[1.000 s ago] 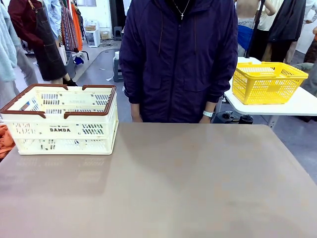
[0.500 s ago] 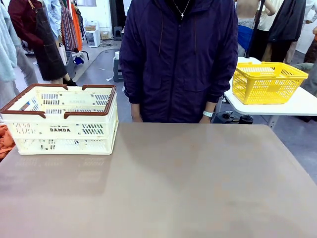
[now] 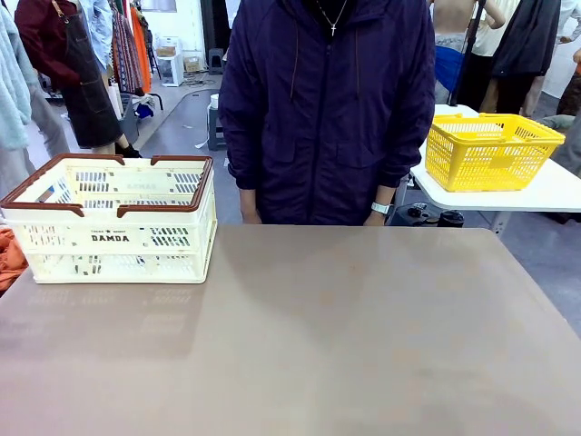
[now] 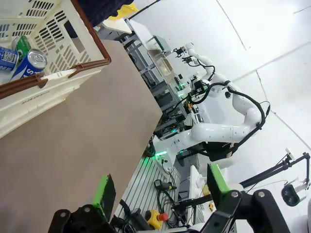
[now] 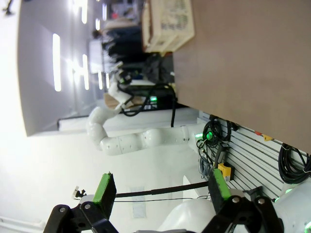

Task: Place the drinks into the Shopping basket.
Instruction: Pick up one drink and place it into the Shopping basket.

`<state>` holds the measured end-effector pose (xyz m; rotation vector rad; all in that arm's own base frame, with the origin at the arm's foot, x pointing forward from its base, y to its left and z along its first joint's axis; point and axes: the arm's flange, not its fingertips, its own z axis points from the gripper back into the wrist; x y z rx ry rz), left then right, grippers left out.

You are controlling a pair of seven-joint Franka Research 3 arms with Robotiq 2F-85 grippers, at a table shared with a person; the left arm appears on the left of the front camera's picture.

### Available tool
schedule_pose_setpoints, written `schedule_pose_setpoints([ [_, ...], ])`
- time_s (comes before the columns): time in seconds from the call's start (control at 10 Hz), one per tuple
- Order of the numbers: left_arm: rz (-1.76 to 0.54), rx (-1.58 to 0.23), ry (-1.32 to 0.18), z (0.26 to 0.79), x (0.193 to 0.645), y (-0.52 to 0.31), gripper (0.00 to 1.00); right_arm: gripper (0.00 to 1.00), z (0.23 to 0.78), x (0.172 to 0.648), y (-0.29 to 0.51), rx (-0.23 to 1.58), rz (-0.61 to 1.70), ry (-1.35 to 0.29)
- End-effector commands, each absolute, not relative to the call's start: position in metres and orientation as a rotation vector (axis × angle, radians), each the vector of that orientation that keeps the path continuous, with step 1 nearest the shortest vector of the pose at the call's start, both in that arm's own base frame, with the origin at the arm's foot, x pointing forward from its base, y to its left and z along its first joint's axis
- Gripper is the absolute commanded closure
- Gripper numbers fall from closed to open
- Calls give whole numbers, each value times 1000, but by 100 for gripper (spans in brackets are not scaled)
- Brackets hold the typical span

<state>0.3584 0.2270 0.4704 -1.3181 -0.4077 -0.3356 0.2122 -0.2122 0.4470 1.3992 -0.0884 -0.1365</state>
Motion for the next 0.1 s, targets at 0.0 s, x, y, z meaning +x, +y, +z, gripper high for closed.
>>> schedule_pose_setpoints([
  [0.0, -335, -1321, -388, 472, 355, 227, 0, 0, 453, 212, -213, 1408, -135, -94],
])
